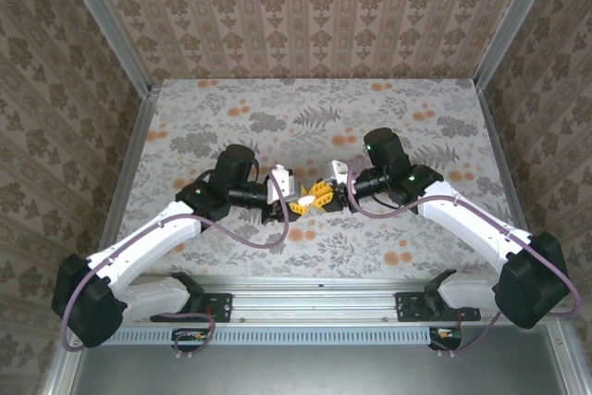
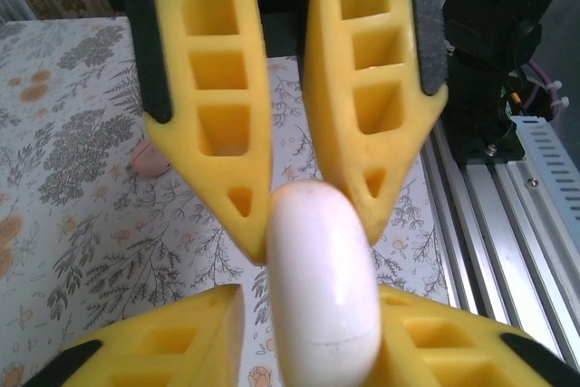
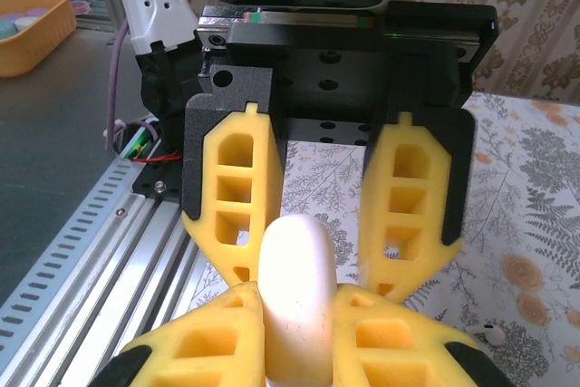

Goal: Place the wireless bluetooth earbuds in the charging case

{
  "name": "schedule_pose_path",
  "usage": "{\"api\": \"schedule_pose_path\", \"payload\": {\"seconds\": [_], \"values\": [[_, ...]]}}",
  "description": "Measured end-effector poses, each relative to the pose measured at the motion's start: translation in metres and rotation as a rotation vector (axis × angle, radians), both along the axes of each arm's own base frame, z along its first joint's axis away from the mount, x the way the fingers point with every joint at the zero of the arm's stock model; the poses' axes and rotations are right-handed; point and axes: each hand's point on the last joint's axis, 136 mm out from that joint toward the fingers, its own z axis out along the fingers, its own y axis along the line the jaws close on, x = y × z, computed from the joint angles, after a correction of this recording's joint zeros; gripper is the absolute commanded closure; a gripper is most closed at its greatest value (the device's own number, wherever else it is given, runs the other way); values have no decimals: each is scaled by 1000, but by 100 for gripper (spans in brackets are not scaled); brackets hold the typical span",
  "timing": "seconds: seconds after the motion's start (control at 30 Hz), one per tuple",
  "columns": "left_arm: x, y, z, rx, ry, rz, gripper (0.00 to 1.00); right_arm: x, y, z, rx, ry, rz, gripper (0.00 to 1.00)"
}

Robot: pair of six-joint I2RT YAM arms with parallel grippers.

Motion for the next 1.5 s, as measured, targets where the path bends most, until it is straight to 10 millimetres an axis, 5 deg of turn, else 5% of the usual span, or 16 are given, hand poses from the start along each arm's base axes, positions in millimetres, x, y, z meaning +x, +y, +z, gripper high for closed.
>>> {"api": "schedule_pose_path", "payload": {"seconds": [0.23,0.37,0.5,1.1,1.5], "values": [[-2,0,-2,10,-3,-9,81,2,-1,-2,-12,-1,-13,85],[-2,1,-3,12,-5,-8,82,3,0,-2,-14,7,-20,69],[-2,0,-1,10,-8,-8,82,8,1,-2,-7,-1,-50,65],[2,1,0,19,-21,10,83,47,-17,17,43,-37,-247,62],[7,4,-5,-16,-19,49,83,49,-26,17,70,-31,-307,58]]}}
